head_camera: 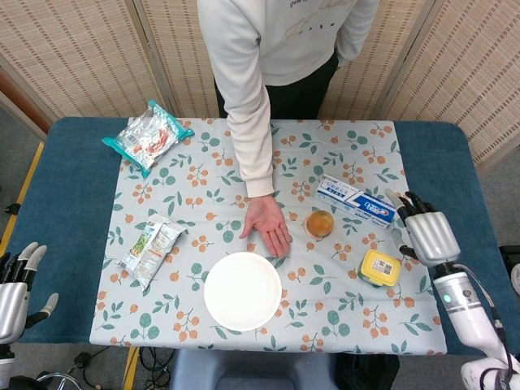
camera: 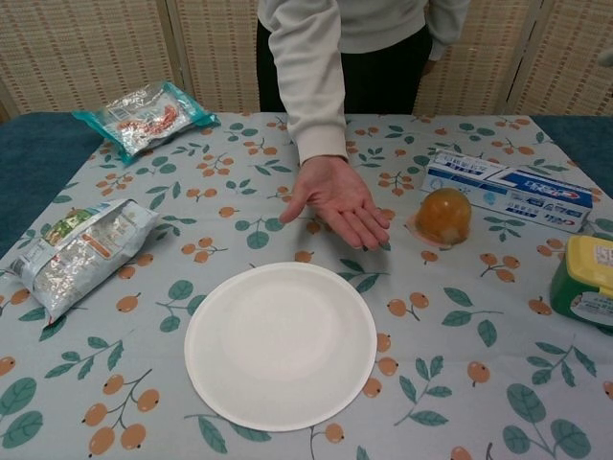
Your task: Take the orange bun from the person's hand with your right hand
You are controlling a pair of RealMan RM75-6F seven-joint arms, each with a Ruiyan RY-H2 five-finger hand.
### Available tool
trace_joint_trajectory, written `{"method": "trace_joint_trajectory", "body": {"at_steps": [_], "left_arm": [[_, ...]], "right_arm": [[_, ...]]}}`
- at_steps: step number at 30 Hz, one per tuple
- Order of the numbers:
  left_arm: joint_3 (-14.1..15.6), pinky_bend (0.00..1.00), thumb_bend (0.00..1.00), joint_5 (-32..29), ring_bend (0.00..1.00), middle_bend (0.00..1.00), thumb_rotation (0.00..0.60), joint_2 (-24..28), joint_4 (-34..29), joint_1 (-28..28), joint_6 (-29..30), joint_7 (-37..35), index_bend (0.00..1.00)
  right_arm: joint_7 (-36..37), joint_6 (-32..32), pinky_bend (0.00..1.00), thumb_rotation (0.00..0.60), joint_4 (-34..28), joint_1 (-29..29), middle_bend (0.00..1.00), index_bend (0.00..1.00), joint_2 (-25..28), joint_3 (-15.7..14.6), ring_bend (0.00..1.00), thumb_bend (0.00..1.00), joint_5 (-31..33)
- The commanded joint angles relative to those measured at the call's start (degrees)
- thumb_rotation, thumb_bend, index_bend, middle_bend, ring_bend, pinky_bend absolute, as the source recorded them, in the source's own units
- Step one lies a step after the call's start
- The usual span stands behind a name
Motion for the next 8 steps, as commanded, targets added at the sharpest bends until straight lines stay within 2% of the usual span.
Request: {"method": "trace_joint_trajectory", "body": {"at_steps": [1,8], "left_arm": [[-0.1,0.06,0.28,0.1,0.11,0.04,0.600,-0.2,-0.2,-0.3,-0.3,0.4,0.07],[-0.1,0.06,0.28,0.3,0.11,0.04,0.600,-0.6,-0.5,-0.8,-0.6,1.1,0.07]], "right_arm": [[2.6,7.1,0.26,0.600,-1.7,-6.3,0.21,0.07,2.4,-2.9,0.11,0.41,-4.3],[3.8,14.0,0.26,0.600,-2.4,-12.6,0.22,0.08,3.8,-4.3,0.12,0.41,-7.0]]}}
